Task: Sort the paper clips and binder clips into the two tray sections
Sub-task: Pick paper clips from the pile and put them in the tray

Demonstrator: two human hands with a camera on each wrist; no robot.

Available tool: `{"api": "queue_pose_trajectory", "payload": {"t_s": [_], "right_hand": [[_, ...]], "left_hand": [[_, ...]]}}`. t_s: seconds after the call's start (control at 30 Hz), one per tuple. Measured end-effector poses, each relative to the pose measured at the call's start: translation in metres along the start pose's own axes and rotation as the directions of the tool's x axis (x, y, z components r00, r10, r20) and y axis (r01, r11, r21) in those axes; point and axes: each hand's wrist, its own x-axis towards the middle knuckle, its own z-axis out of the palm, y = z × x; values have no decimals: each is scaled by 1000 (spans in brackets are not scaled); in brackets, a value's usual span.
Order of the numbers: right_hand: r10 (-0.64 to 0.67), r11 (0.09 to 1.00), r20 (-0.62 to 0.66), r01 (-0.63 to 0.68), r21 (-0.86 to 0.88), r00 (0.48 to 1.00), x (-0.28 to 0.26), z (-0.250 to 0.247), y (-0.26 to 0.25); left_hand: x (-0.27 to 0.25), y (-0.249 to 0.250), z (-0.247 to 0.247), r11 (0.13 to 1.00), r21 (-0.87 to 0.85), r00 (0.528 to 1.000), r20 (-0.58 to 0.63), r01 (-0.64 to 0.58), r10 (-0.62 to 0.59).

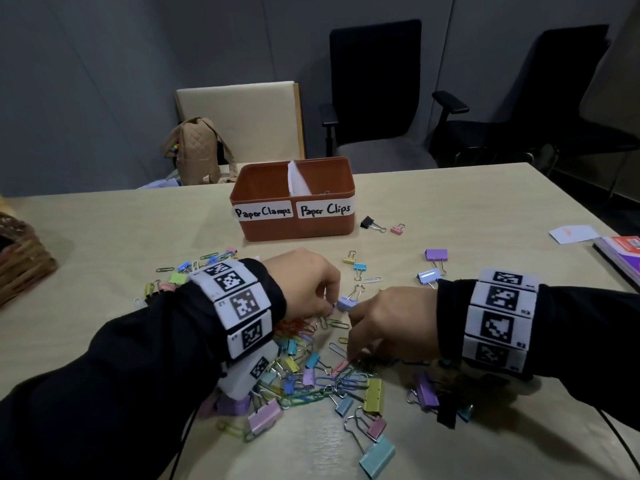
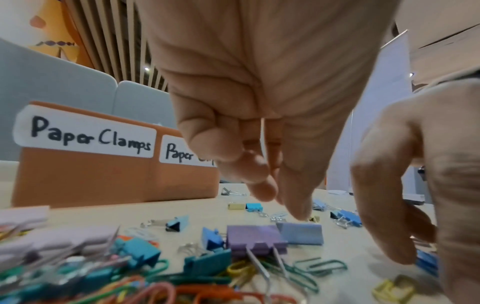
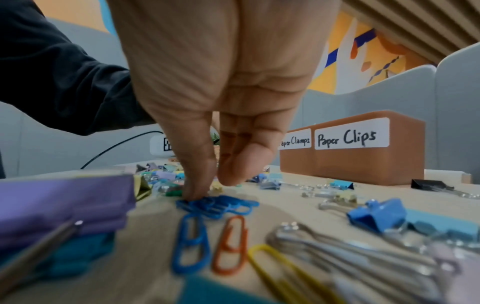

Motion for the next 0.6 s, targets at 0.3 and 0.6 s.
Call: {"api": "queue_pose_trajectory", "payload": {"t_s": [0.3, 0.6], "right_hand": [[108, 994, -53, -109, -18, 993, -4, -9, -1], [353, 924, 28, -344, -166, 935, -21, -26, 28]], "left_hand": [[-16, 12, 16, 997, -9, 995, 76, -71, 71], [-9, 25, 18, 987, 85, 977, 172, -138, 122]]}}
